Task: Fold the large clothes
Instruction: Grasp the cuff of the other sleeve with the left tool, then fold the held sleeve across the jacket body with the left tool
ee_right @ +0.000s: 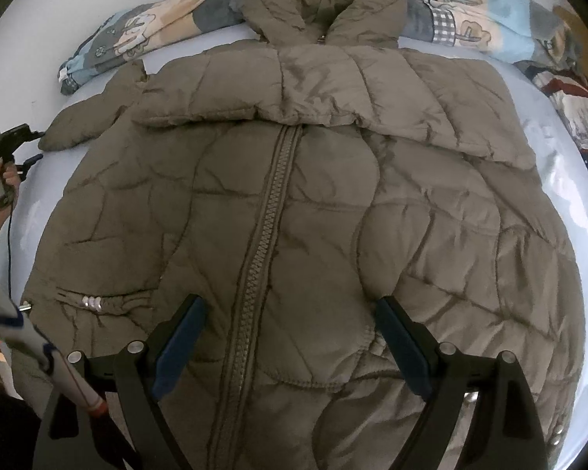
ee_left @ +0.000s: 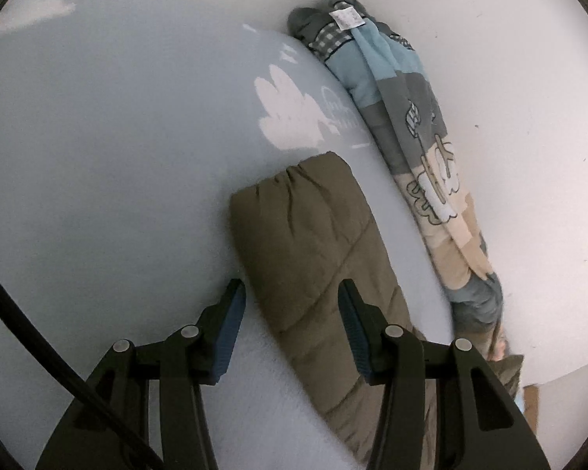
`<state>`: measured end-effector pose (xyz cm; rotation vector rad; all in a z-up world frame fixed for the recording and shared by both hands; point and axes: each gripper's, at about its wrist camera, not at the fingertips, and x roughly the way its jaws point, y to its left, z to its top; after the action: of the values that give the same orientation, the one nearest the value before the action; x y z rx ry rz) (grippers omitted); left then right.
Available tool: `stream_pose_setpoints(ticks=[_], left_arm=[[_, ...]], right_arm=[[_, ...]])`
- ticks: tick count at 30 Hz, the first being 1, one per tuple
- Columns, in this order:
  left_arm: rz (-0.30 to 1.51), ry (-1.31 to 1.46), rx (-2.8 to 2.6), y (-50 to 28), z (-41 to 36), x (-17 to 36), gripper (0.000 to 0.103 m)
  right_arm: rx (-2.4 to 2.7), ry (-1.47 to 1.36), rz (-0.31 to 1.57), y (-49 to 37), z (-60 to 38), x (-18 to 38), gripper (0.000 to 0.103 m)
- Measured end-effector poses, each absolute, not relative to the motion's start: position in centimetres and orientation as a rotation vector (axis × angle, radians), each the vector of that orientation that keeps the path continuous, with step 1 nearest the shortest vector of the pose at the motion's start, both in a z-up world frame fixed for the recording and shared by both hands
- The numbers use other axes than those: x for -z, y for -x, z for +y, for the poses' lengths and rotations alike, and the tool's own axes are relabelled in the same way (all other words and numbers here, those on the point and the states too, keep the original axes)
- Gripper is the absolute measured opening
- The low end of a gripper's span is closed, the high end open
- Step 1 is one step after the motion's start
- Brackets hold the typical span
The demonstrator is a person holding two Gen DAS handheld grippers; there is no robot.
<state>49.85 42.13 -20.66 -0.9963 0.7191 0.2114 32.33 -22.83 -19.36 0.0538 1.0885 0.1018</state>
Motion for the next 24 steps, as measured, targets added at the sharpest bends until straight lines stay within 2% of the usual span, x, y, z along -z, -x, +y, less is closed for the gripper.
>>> stream_pose_setpoints(ticks=[1,2,4,5,16,24], left_arm=[[0.718,0.997,-0.211,-50.2,42.0,20.9,0.048],[0.709,0.981,-0.219,-50.4,41.7,20.9,0.043],[0.697,0.934,-0.248,-50.6,41.1,20.3,0.019],[0.692,0.910,-0.264,-50.7,40.7,19.7,0.016],[0.537,0.646,-0.136,-48.7,30.6,4.9,0.014],[0.468,0.444,0.057,-45.5,16.1,-6.0,0.014]], right_arm=[[-0.101,-0.053,1.088,-32.4,-22.8,19.4,0.092],[-0.101,-0.050,1.087,-32.4,-22.8,19.5,0.092],[-0.102,-0.050,1.085,-32.3,-22.8,19.5,0.092],[-0.103,-0.052,1.085,-32.3,-22.9,19.5,0.092],[-0.043,-0.246,1.018,-31.7,-27.2,16.8,0.092],[0.113,-0.366,0.926,-30.9,-33.8,14.1,0.092]])
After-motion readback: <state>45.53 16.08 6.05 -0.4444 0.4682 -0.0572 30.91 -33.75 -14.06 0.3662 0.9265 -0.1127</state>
